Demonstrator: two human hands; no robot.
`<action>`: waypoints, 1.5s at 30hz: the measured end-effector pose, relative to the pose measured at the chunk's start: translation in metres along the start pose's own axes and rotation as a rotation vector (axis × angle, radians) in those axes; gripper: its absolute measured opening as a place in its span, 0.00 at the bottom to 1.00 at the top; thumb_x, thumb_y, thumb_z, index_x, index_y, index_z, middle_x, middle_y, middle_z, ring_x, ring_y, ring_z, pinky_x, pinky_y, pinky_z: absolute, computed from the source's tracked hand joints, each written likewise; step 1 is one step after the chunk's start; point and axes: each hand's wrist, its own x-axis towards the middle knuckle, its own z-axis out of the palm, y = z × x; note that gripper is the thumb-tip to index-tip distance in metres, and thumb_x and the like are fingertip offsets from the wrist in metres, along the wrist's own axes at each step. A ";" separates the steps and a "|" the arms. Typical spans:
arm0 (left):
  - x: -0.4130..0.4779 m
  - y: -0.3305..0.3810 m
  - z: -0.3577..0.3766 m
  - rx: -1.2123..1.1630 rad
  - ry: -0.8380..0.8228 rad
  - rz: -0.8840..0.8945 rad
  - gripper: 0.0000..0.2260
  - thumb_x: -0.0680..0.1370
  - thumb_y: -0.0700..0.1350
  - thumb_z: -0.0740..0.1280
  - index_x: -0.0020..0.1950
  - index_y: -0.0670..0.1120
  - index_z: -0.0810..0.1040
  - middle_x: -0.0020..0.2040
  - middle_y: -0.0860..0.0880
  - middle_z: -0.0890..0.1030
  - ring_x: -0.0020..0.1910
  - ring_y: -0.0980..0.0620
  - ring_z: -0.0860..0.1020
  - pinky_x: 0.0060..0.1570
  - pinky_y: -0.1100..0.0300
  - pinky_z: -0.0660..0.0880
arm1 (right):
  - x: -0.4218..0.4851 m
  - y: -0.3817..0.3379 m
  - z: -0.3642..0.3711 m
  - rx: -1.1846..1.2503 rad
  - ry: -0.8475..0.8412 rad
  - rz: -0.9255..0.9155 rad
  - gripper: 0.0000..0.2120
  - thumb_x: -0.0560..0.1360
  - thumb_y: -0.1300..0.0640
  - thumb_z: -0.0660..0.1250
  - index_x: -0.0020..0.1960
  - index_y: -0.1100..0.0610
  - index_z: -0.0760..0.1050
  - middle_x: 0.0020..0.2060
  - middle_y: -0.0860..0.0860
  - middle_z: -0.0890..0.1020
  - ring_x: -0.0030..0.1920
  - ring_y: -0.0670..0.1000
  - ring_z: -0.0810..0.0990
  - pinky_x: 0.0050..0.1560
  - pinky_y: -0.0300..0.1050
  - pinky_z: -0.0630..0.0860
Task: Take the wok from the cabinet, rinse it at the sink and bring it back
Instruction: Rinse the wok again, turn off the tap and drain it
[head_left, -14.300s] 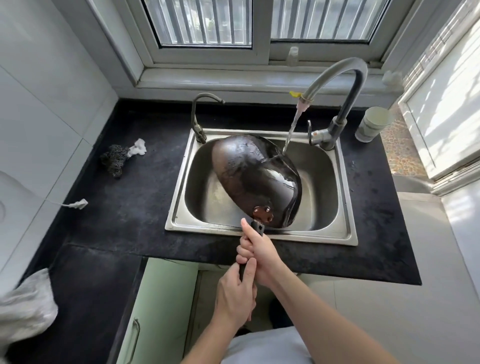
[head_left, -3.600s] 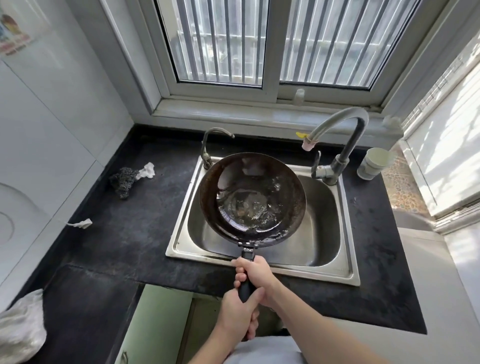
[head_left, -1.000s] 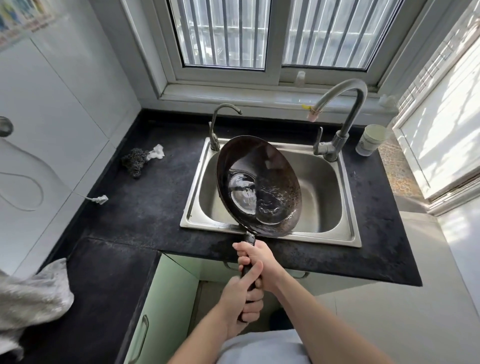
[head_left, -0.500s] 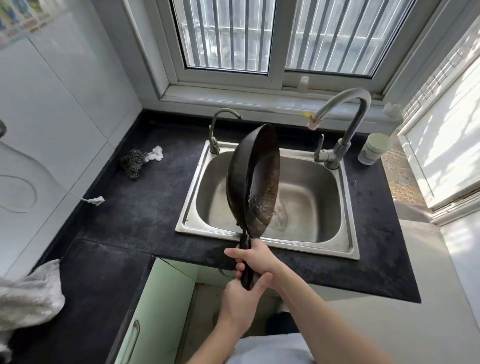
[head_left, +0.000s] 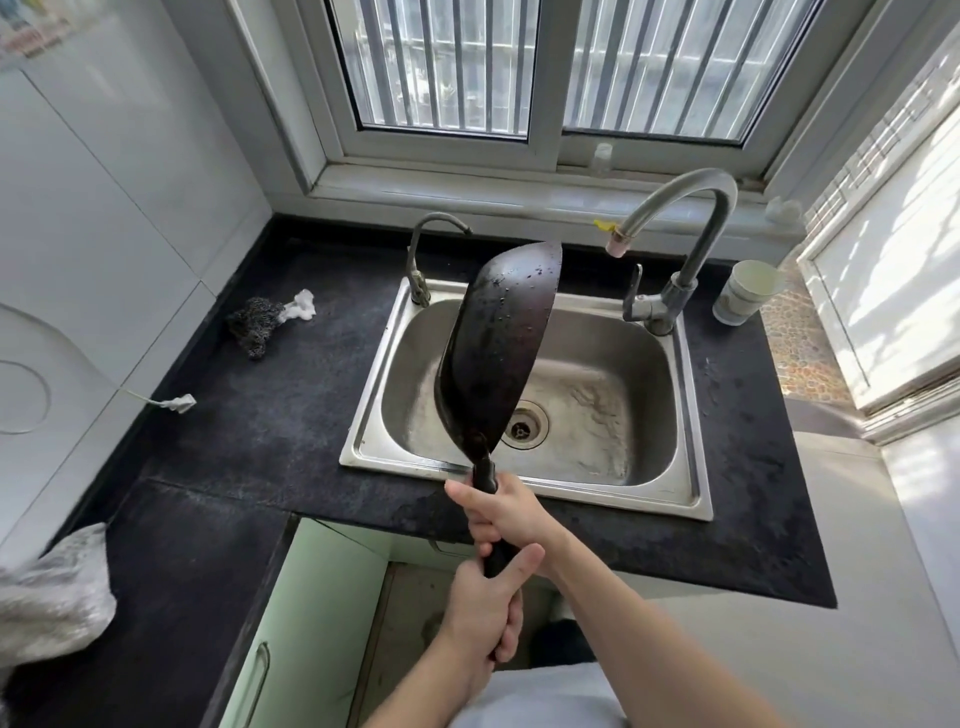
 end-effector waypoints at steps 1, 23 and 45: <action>0.000 -0.001 0.001 0.016 0.028 0.025 0.21 0.72 0.53 0.74 0.30 0.44 0.68 0.22 0.47 0.64 0.16 0.53 0.59 0.18 0.68 0.53 | 0.001 0.000 0.001 0.005 0.016 0.012 0.19 0.77 0.52 0.72 0.36 0.51 0.64 0.26 0.48 0.62 0.22 0.45 0.62 0.23 0.39 0.67; 0.005 -0.005 -0.007 0.251 0.054 0.096 0.25 0.76 0.52 0.71 0.21 0.47 0.69 0.18 0.47 0.66 0.14 0.50 0.61 0.18 0.64 0.58 | 0.007 0.015 -0.004 0.093 0.111 0.063 0.20 0.77 0.57 0.72 0.34 0.54 0.64 0.25 0.49 0.64 0.22 0.46 0.64 0.24 0.41 0.69; 0.014 -0.006 -0.019 0.225 -0.010 0.081 0.24 0.76 0.51 0.70 0.24 0.45 0.68 0.16 0.47 0.65 0.13 0.51 0.60 0.18 0.65 0.57 | 0.012 0.016 0.001 0.072 0.188 0.072 0.16 0.77 0.60 0.71 0.41 0.56 0.63 0.25 0.50 0.64 0.21 0.46 0.65 0.23 0.41 0.70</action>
